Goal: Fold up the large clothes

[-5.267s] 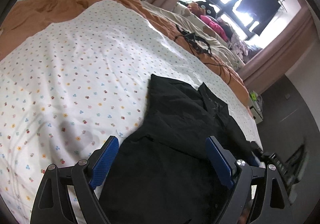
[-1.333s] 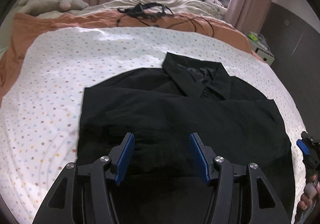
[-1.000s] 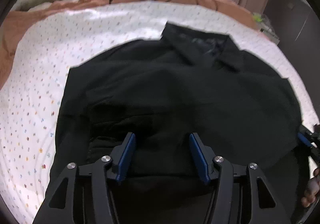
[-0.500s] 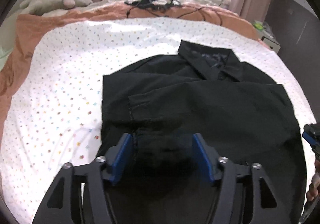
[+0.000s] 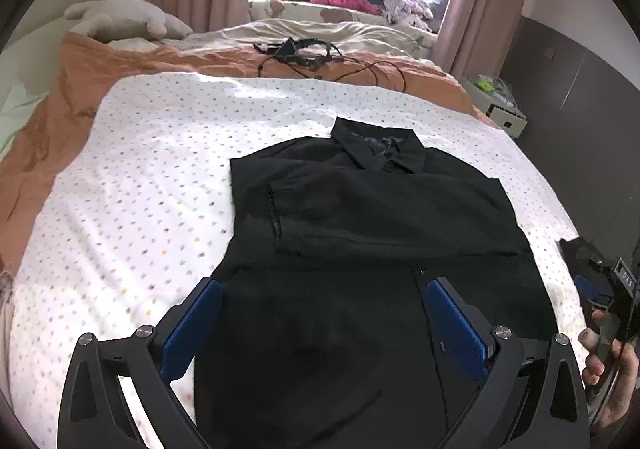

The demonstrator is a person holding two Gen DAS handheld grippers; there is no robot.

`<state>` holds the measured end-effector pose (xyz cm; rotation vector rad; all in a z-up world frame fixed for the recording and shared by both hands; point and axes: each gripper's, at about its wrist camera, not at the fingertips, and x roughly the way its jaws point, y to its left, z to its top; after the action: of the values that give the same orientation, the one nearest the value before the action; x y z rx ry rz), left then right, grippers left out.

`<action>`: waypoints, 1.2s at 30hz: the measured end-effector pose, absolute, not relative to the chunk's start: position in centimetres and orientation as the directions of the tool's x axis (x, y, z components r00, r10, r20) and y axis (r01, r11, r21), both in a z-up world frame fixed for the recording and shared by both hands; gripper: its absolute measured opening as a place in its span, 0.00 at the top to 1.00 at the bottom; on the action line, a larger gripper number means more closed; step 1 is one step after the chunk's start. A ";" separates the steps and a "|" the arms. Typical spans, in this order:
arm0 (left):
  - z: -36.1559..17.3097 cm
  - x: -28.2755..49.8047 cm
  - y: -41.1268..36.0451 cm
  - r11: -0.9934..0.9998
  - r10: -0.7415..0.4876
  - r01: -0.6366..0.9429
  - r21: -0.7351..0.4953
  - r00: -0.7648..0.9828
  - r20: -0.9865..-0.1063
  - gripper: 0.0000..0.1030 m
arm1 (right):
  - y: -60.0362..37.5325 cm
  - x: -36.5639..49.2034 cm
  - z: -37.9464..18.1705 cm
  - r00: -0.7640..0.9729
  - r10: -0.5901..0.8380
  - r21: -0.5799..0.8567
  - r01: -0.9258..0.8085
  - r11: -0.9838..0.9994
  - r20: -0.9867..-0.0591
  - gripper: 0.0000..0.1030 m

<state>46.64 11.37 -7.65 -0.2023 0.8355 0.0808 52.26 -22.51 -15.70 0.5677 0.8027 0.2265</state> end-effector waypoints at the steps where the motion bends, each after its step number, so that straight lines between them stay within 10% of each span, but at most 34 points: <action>1: -7.3 45.8 11.3 0.977 -0.012 -0.148 -0.151 0.673 -0.739 0.00 | -22.5 51.5 -15.6 0.676 0.404 0.557 0.011 0.831 -0.616 0.00; 36: -4.3 18.3 12.4 0.962 0.048 -0.212 -0.170 0.749 -0.661 0.02 | -31.5 27.4 -13.2 0.723 0.384 0.444 -0.120 0.888 -0.574 0.00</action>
<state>18.27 12.36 -4.27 -0.2418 0.7125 0.1432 27.45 -31.50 -13.18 0.3953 0.7125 0.2863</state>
